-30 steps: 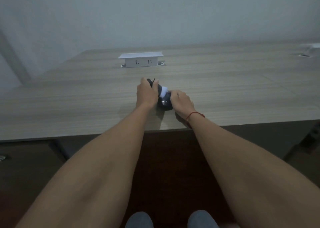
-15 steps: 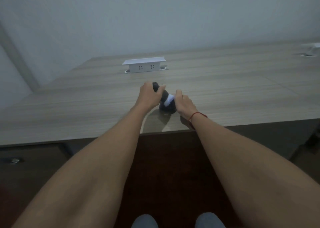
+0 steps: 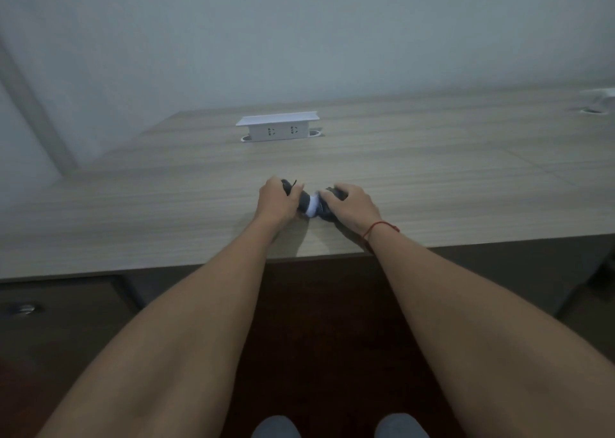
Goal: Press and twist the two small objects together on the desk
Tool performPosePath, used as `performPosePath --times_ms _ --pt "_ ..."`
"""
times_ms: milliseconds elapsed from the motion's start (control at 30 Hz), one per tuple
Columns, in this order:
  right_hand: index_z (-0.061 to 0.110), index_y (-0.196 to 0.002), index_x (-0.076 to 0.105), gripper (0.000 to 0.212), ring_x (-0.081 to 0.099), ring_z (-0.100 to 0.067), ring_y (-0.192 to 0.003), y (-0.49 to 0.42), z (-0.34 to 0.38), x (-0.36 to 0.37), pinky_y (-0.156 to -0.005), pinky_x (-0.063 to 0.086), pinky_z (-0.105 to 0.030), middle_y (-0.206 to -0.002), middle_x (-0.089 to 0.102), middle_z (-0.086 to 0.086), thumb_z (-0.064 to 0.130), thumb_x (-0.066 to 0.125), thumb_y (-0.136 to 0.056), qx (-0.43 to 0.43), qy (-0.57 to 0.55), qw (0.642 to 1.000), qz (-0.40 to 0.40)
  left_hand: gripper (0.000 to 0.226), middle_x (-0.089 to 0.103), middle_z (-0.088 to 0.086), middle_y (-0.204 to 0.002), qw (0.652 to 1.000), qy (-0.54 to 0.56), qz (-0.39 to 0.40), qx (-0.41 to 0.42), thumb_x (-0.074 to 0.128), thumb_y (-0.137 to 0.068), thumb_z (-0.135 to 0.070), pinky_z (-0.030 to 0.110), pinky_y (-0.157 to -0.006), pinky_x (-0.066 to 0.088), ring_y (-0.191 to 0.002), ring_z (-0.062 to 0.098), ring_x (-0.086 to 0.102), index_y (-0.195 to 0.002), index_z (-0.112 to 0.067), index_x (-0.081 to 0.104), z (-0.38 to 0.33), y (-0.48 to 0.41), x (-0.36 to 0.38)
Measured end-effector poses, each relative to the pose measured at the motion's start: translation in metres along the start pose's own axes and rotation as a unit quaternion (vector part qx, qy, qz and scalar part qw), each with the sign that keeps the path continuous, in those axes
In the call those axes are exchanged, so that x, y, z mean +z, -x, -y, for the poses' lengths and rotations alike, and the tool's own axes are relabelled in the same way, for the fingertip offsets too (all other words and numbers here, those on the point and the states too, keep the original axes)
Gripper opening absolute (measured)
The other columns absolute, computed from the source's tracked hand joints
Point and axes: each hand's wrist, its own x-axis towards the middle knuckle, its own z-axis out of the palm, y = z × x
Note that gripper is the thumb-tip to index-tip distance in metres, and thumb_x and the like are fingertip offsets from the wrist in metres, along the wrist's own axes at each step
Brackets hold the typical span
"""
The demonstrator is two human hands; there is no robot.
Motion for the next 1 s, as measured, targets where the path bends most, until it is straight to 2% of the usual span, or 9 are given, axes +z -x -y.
performPosePath --times_ms 167,300,367,500,667,733,800,900,1000 --pt "0.018 -0.102 0.065 0.035 0.061 -0.028 -0.105 -0.001 0.0 0.001 -0.099 0.044 -0.044 -0.105 0.069 -0.005 0.042 0.042 -0.094 -0.037 0.028 0.999 0.007 0.035 0.056 0.012 -0.101 0.997 0.044 -0.069 0.015 0.052 -0.097 -0.034 0.023 -0.068 0.042 -0.086 0.021 0.054 -0.106 0.0 0.054 -0.005 0.001 0.003" --pt "0.019 -0.08 0.055 0.031 0.058 -0.027 -0.088 -0.003 -0.003 0.005 -0.09 0.042 -0.04 -0.087 0.062 -0.004 0.036 0.034 -0.098 -0.051 0.032 0.998 -0.005 0.039 0.058 0.02 -0.114 0.999 -0.015 -0.041 0.009 0.046 -0.099 -0.035 0.041 -0.088 0.051 -0.1 0.032 0.059 -0.114 0.001 0.048 -0.002 0.001 0.013" --pt "0.021 -0.082 0.051 0.031 0.054 -0.025 -0.086 -0.003 -0.005 0.005 -0.088 0.038 -0.037 -0.088 0.059 -0.004 0.033 0.03 -0.101 -0.052 0.044 0.998 -0.011 0.04 0.056 0.023 -0.12 0.999 -0.03 -0.025 -0.008 0.044 -0.1 -0.033 0.045 -0.094 0.05 -0.108 0.036 0.058 -0.12 0.002 0.045 -0.003 0.0 0.013" --pt "0.014 -0.102 0.056 0.036 0.056 -0.031 -0.1 -0.004 -0.004 0.006 -0.095 0.035 -0.037 -0.107 0.063 -0.014 0.03 0.024 -0.103 -0.028 0.067 0.997 -0.03 0.038 0.059 0.019 -0.113 0.999 -0.027 0.036 0.008 0.044 -0.1 -0.033 0.036 -0.084 0.048 -0.102 0.033 0.06 -0.115 0.001 0.047 -0.002 -0.001 0.012" --pt "0.014 -0.102 0.049 0.029 0.054 -0.03 -0.09 -0.006 -0.003 0.012 -0.082 0.033 -0.037 -0.089 0.054 -0.007 0.029 0.024 -0.101 -0.019 0.111 0.992 -0.049 0.024 0.06 0.017 -0.083 0.992 0.009 0.122 -0.005 0.045 -0.1 -0.027 0.028 -0.059 0.045 -0.064 0.022 0.056 -0.087 -0.008 0.049 -0.003 0.004 0.0" --pt "0.016 -0.097 0.046 0.026 0.051 -0.028 -0.085 -0.008 -0.003 0.013 -0.081 0.033 -0.037 -0.089 0.056 -0.007 0.029 0.024 -0.1 -0.011 0.105 0.993 -0.056 0.022 0.057 0.015 -0.075 0.988 0.013 0.153 -0.019 0.044 -0.101 -0.027 0.028 -0.054 0.041 -0.057 0.018 0.05 -0.091 -0.007 0.05 -0.007 0.008 -0.005" --pt "0.016 -0.1 0.049 0.029 0.049 -0.027 -0.085 -0.009 -0.003 0.014 -0.081 0.032 -0.037 -0.091 0.055 -0.007 0.03 0.023 -0.1 -0.006 0.102 0.993 -0.058 0.025 0.058 0.014 -0.084 0.99 0.021 0.136 -0.013 0.044 -0.101 -0.028 0.027 -0.055 0.042 -0.061 0.017 0.051 -0.106 -0.004 0.049 -0.01 0.011 -0.003" --pt "0.016 -0.102 0.05 0.032 0.055 -0.032 -0.094 -0.007 -0.002 0.016 -0.082 0.032 -0.038 -0.099 0.062 -0.012 0.031 0.022 -0.1 -0.003 0.094 0.994 -0.062 0.029 0.057 0.017 -0.106 1.0 0.01 0.014 0.021 0.043 -0.1 -0.028 0.034 -0.073 0.046 -0.089 0.025 0.056 -0.11 -0.001 0.047 -0.01 0.015 0.01" --pt "0.009 -0.114 0.053 0.039 0.056 -0.035 -0.109 -0.006 0.0 0.01 -0.089 0.034 -0.038 -0.114 0.063 -0.019 0.029 0.021 -0.102 0.01 0.075 0.995 -0.059 0.03 0.059 0.017 -0.107 0.999 0.006 0.042 0.019 0.045 -0.099 -0.029 0.04 -0.079 0.05 -0.095 0.029 0.058 -0.111 -0.002 0.048 -0.01 0.011 0.015"
